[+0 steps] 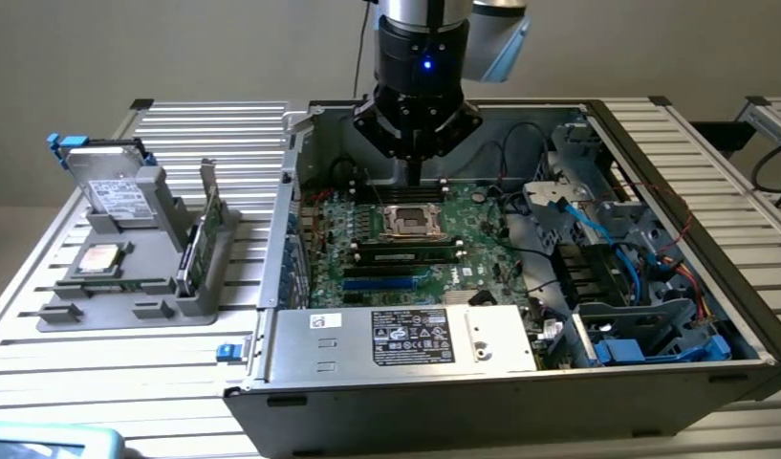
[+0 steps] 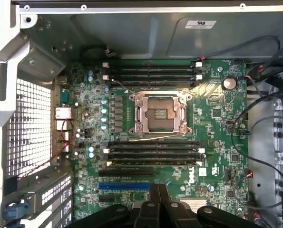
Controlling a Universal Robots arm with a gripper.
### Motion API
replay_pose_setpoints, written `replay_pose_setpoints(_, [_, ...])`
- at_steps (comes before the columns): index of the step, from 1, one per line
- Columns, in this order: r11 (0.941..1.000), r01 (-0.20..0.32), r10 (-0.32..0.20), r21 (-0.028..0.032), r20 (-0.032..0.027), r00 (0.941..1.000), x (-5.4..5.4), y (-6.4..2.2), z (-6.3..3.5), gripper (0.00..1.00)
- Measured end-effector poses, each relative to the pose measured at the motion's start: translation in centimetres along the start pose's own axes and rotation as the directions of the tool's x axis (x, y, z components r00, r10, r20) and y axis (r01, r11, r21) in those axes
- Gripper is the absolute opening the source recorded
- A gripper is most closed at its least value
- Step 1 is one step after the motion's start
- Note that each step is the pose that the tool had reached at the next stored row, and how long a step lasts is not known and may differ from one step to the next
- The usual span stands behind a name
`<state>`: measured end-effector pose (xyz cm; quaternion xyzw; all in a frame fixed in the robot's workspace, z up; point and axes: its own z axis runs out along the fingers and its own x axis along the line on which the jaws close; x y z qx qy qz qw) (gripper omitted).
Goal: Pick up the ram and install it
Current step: 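Press down the ram until it locks into place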
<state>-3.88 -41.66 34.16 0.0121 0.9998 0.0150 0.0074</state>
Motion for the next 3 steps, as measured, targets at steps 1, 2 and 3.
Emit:
replay_pose_setpoints(1, [1.0000,0.000,0.000,0.0000,0.0000,1.0000,0.00,0.00,0.00,0.11])
replay_pose_setpoints(2, [1.0000,0.000,0.000,0.0000,0.0000,1.0000,0.00,0.00,0.00,0.11])
replay_pose_setpoints(3, [1.0000,0.000,0.000,0.0000,0.0000,1.0000,0.00,0.00,0.00,0.11])
